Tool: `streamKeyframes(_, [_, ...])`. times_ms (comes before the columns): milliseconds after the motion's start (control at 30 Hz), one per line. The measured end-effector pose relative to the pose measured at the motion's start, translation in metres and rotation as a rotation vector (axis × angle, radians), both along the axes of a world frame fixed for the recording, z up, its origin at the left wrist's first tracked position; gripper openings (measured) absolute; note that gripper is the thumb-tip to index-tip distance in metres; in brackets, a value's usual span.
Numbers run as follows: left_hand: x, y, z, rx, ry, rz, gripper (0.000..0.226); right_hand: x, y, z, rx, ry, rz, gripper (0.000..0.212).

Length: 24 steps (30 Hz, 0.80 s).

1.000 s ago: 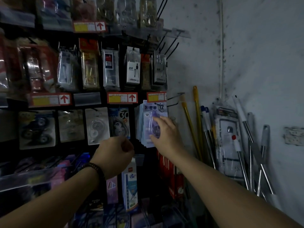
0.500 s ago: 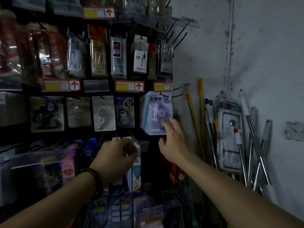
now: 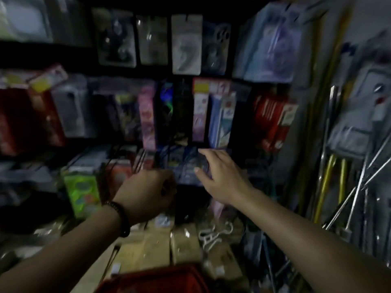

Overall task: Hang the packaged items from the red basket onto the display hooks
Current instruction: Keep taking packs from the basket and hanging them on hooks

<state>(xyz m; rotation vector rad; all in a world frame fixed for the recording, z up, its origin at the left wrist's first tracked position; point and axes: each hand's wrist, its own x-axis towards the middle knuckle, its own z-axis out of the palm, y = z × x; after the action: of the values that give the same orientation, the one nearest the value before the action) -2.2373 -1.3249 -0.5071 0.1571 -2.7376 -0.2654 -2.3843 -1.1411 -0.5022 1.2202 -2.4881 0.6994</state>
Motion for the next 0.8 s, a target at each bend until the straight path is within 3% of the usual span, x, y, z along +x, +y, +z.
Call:
streamKeyframes(300, [0.085, -0.032, -0.162, 0.163, -0.274, 0.153, 0.004, 0.082, -0.050, -0.190, 0.126, -0.318, 0.097, 0.044])
streamKeyframes(533, [0.125, -0.045, -0.277, 0.331, -0.488, 0.243, 0.004, 0.141, -0.038, -0.343, 0.407, -0.639, 0.084, 0.029])
streamKeyframes(667, [0.128, -0.056, -0.318, 0.359, -0.600, 0.280, 0.014, 0.150, -0.036, -0.398, 0.464, -0.771, 0.002, 0.044])
streamKeyframes(800, [0.121, -0.057, -0.354, 0.421, -0.653, 0.272, 0.016, 0.156, -0.043, -0.451, 0.554, -0.892, -0.086, 0.045])
